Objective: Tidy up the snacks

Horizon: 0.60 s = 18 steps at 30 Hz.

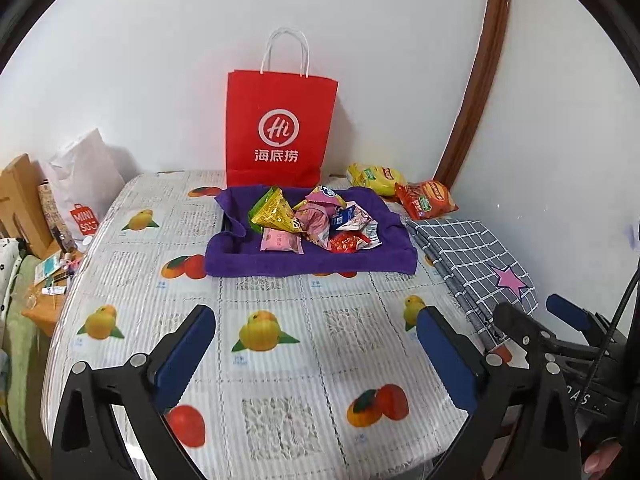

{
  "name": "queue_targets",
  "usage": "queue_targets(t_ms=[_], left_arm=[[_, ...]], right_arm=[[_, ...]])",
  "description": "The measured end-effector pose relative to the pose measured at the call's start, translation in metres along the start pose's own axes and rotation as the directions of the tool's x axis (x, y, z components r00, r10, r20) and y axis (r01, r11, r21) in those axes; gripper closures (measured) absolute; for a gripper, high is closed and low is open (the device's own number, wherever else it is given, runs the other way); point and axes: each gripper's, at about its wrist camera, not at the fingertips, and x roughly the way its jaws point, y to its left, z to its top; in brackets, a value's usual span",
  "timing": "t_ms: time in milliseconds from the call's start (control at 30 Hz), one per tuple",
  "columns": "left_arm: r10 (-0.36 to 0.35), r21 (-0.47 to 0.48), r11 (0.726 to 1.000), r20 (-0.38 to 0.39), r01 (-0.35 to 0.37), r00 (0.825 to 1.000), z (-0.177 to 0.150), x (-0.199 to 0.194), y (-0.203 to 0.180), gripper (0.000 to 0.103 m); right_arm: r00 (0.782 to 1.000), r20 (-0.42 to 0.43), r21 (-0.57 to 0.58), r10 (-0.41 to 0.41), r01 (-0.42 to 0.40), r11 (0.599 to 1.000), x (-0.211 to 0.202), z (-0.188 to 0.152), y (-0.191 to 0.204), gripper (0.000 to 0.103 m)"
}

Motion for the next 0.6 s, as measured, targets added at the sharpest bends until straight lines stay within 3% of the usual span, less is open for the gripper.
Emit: queue_targets(t_ms=[267,600], left_arm=[[0.024,0.015,1.0,0.035,-0.024,0.999,-0.021,-0.027,-0.008,0.001],[0.037,0.021,0.999,0.056,-0.038,0.998,-0.025,-0.039,-0.011,0.001]], right_arm=[[1.0,0.022,-0.023,-0.002,0.003,1.0,-0.022,-0.017,0.001,0.0],[0.999,0.049,-0.007,-0.005,0.005,1.0,-0.037,-0.02,-0.003,0.0]])
